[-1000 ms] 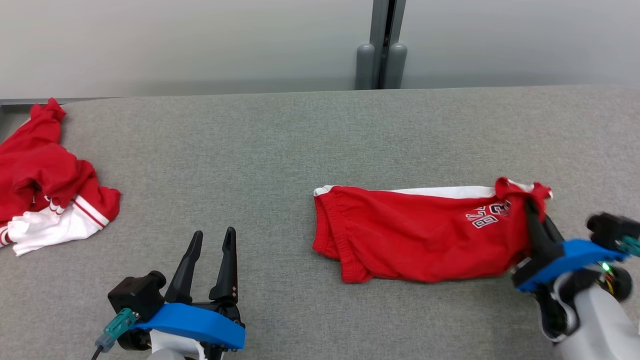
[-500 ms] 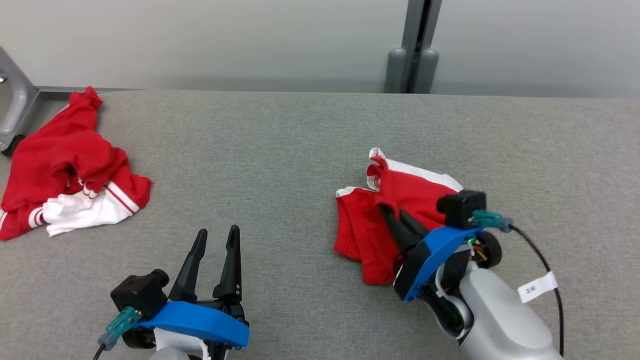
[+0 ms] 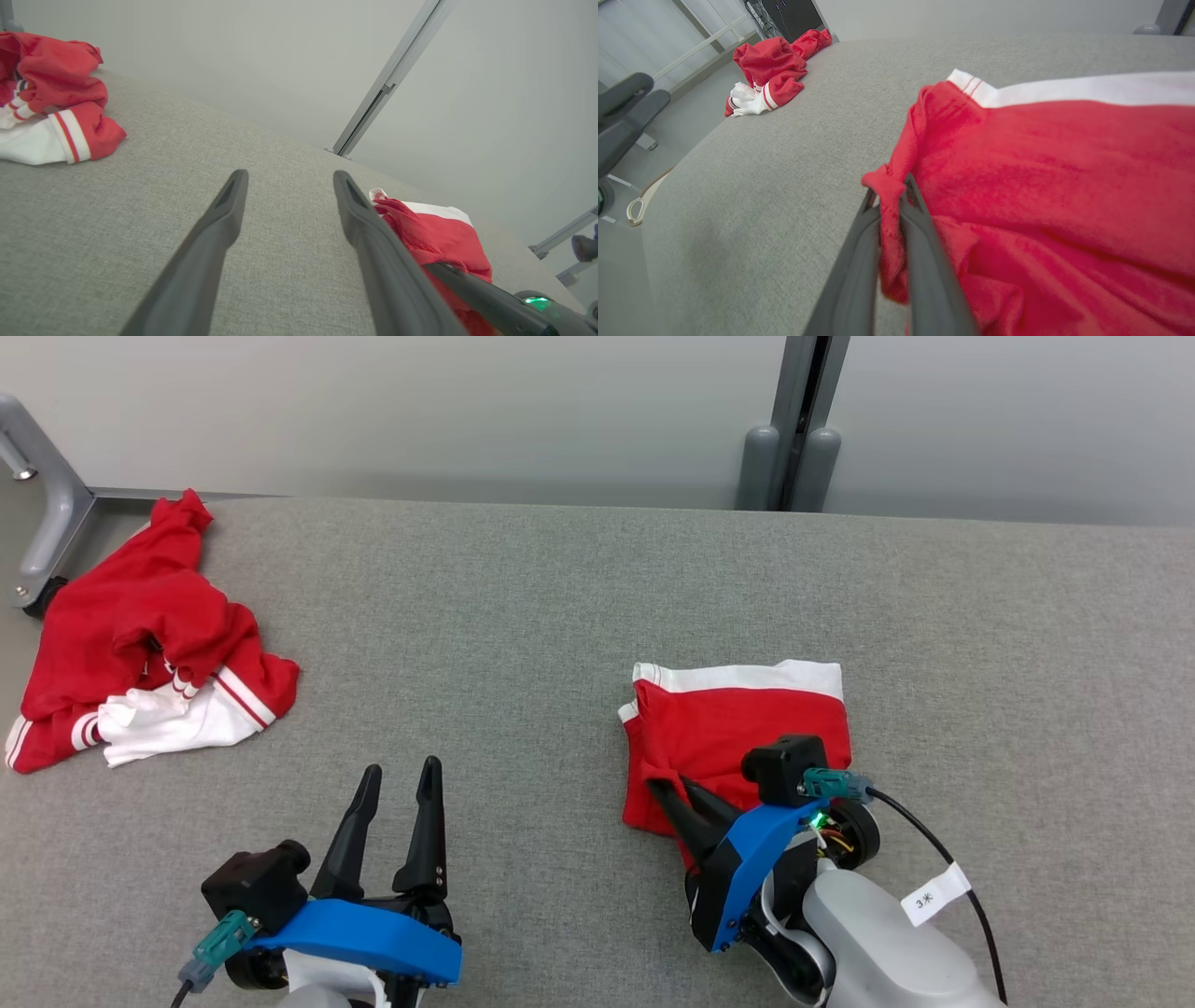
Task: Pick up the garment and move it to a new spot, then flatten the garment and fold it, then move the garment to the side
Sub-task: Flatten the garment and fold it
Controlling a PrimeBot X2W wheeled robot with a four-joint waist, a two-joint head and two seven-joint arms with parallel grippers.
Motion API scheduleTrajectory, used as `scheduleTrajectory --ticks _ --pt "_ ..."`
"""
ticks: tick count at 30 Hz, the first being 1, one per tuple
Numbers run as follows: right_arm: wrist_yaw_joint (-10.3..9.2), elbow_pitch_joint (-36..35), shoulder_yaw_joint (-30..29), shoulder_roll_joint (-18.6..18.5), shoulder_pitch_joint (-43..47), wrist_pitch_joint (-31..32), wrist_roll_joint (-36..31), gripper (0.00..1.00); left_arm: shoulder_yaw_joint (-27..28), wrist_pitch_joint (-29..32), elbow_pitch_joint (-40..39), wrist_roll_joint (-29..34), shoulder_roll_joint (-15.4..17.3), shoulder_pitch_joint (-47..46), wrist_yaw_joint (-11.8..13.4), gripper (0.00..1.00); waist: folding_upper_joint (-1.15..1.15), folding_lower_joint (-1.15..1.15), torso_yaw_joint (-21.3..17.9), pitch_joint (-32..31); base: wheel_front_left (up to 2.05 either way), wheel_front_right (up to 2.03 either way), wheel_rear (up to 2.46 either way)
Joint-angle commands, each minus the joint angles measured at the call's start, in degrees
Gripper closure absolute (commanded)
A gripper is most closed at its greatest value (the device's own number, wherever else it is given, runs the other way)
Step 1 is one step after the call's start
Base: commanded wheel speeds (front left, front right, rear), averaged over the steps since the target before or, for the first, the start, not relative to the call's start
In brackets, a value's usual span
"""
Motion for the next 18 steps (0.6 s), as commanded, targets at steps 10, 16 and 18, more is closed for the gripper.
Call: scheduleTrajectory --ticks 10,16,18 --pt "0.0 0.8 2.8 -0.1 -2.4 -4.6 2.3 0.0 -0.3 -0.2 0.8 0.5 -0.5 0.8 -0.5 0.0 0.0 0.0 -0.5 -0.7 0.0 0.0 0.0" --pt "0.0 0.6 -1.0 -2.1 -3.5 -7.7 0.1 0.0 -0.5 -0.2 0.9 0.6 -0.8 1.3 -0.5 0.0 0.0 0.0 -0.8 -1.3 0.0 0.0 0.0" --pt "0.0 0.9 -2.7 -3.1 -3.8 -8.2 -1.3 0.0 -0.6 -0.2 1.0 0.6 -0.9 1.5 -0.6 0.0 0.0 0.0 -0.8 -1.4 0.0 0.0 0.0"
